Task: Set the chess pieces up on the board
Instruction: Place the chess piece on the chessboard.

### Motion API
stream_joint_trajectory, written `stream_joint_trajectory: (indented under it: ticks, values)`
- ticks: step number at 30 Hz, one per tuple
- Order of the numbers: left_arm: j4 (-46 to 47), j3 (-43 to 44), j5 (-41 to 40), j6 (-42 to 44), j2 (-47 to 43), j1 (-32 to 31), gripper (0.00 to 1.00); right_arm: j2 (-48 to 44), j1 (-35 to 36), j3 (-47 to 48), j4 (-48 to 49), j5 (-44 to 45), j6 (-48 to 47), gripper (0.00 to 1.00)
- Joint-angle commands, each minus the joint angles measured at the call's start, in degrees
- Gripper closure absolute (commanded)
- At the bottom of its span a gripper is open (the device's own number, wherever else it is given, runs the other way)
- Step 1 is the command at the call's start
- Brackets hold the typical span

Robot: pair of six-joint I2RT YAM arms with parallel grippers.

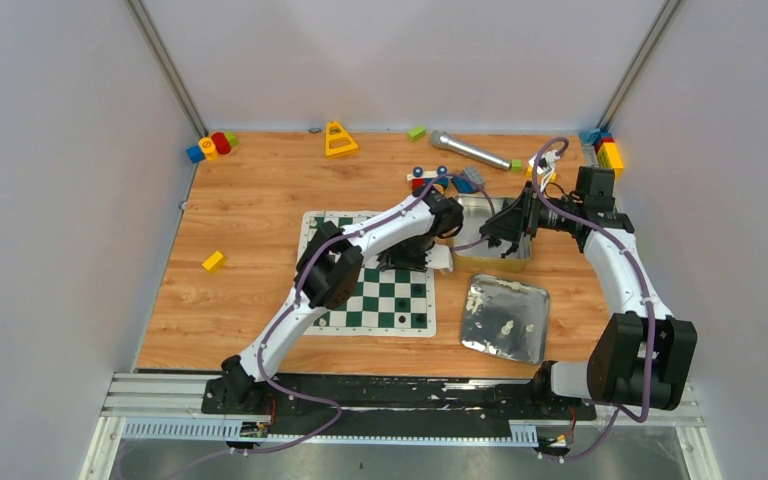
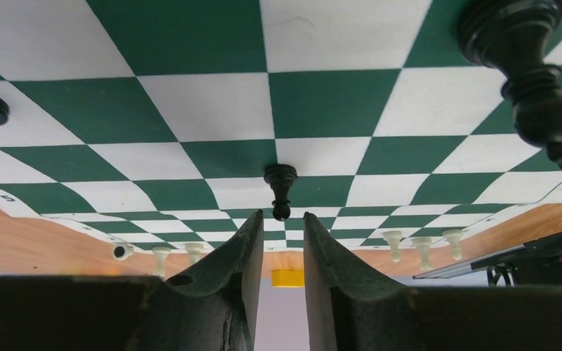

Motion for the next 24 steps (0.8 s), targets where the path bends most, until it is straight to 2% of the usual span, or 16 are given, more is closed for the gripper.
stream_joint_trajectory:
  ticks: [1,5,11,20,24]
  values:
    - [0.1,-3.0,1.6,-1.1,-8.6,-0.2,0.66,-0.5,-0.3,0.0,0.9,-1.6,-1.6,0.42]
    - [5.5,-9.3,6.6,-1.7,-14.3,0.9,0.62,-0.1,-0.3,0.1,0.9,-1.6,-1.4,0.42]
    - [11.6,-13.0,14.8,-4.1,-17.3,3.4,0.6,-0.2,-0.3,-0.1,0.9,-1.3,-1.2,0.42]
    - [18.6,-17.7,17.5,-7.0,-17.2,6.3,0.55,0.0,-0.3,-0.1,0.9,-1.2,-1.2,0.42]
    - [20.8,-19.2,18.1,-7.9,-16.9,7.0,0.59,-0.1,-0.3,-0.1,0.9,-1.1,-1.3,0.42]
